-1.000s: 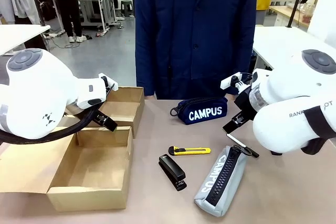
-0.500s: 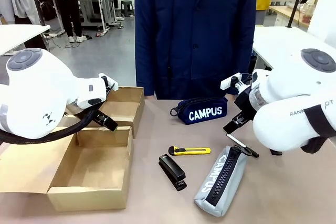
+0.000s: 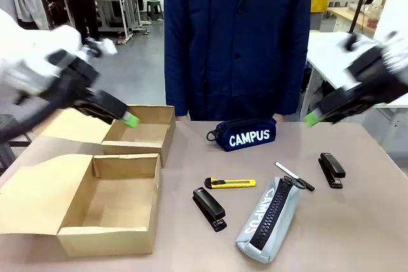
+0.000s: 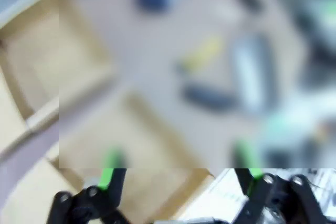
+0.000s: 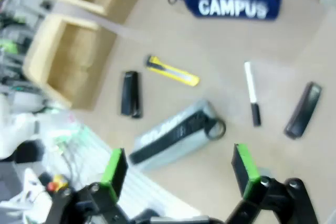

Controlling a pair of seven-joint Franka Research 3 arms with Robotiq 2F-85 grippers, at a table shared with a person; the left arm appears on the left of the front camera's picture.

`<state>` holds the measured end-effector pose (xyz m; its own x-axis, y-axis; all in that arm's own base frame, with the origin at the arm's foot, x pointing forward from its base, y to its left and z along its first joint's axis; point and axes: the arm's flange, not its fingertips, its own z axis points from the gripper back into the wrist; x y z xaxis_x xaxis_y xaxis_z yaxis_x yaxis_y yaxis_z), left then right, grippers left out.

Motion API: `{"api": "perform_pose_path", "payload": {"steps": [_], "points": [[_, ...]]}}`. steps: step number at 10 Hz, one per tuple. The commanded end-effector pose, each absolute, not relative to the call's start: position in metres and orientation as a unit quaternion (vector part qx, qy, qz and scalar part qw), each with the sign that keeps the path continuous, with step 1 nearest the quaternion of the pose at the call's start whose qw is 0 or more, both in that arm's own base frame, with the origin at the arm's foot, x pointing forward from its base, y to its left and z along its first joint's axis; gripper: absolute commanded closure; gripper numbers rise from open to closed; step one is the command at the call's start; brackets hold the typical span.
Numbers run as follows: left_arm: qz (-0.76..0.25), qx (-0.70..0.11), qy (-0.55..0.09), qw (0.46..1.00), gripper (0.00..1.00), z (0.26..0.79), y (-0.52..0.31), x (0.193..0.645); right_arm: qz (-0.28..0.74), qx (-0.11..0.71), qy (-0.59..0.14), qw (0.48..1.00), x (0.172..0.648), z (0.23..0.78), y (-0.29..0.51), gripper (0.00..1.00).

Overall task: Place items inside the box.
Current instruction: Pick up a Pencil pouch or Stapler and place it inside the Mailer Box closest to the robot.

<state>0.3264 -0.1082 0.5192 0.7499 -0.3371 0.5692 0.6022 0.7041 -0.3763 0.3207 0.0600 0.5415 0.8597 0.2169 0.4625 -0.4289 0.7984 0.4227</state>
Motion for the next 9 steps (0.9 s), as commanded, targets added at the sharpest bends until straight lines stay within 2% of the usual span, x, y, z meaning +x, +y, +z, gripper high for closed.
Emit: {"api": "perform_pose_path", "payload": {"steps": [1, 2, 4, 5, 7, 8, 9], "points": [[-0.181, -0.401, -0.207, 0.874, 0.0, 0.519, -0.006, 0.319, -0.016, 0.378, -0.22, 0.899, 0.312, 0.564, -0.054, 0.0], [-0.092, -0.483, -0.244, 0.836, 0.0, 0.514, 0.064, 0.312, -0.086, 0.437, -0.242, 0.862, 0.3, 0.563, -0.12, 0.0], [0.05, -0.567, -0.299, 0.766, 0.0, 0.477, 0.158, 0.298, -0.192, 0.502, -0.272, 0.798, 0.287, 0.538, -0.205, 0.0], [0.118, -0.586, -0.324, 0.734, 0.0, 0.449, 0.176, 0.287, -0.234, 0.511, -0.28, 0.778, 0.286, 0.516, -0.235, 0.0], [0.225, -0.616, -0.336, 0.676, 0.0, 0.393, 0.186, 0.277, -0.252, 0.484, -0.329, 0.771, 0.274, 0.461, -0.274, 0.0], [0.265, -0.625, -0.349, 0.646, 0.0, 0.376, 0.189, 0.277, -0.276, 0.48, -0.317, 0.77, 0.27, 0.443, -0.281, 0.0], [0.281, -0.606, -0.356, 0.654, 0.0, 0.375, 0.182, 0.287, -0.293, 0.424, -0.279, 0.81, 0.27, 0.428, -0.271, 0.0]]}}
